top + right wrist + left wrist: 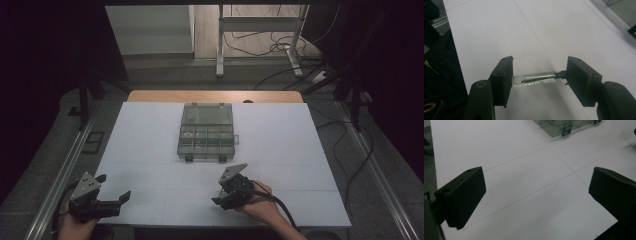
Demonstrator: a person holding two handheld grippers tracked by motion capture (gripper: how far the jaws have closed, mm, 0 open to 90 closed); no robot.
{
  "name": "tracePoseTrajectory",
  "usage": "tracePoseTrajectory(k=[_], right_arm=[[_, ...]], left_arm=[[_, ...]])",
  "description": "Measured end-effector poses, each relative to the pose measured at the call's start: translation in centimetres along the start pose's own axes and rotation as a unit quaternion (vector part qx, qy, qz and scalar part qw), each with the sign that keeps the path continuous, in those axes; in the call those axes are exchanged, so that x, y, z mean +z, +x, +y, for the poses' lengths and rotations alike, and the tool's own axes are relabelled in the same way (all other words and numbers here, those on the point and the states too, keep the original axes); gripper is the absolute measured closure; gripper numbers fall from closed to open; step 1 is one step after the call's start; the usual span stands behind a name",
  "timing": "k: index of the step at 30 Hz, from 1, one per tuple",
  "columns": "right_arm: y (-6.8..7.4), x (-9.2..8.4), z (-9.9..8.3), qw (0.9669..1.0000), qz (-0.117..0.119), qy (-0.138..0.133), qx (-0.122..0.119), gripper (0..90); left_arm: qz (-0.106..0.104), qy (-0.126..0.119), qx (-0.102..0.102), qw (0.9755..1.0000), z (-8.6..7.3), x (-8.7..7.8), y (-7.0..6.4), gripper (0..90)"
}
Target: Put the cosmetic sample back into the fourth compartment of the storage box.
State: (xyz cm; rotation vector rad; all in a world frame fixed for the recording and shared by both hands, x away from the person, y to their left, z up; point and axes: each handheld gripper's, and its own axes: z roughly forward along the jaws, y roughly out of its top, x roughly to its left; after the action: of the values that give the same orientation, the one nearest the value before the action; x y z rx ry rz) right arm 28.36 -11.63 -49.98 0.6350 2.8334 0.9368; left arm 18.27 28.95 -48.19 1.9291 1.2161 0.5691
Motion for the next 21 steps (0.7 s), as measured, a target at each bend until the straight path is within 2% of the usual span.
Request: tracePoseTrajectory(k=[7,10,21], right_arm=[[-0.6,-0.5,0.2,0.9999,0.000,-0.014,0.008,39.5],[-1.2,-0.7,0.4,0.9997,0.009,-0.018,0.016,39.6],[-2.1,-1.2,0.9,0.9990,0.005,-0.033,0.030,39.6]], left_arm=[[0.000,0.001,-0.001,1.0000,0.0,0.0,0.0,1.8],[0.001,0.002,-0.002,1.0000,0.0,0.1,0.0,1.9],[0.000,0.003,-0.002,1.0000,0.1,0.1,0.0,2.0]])
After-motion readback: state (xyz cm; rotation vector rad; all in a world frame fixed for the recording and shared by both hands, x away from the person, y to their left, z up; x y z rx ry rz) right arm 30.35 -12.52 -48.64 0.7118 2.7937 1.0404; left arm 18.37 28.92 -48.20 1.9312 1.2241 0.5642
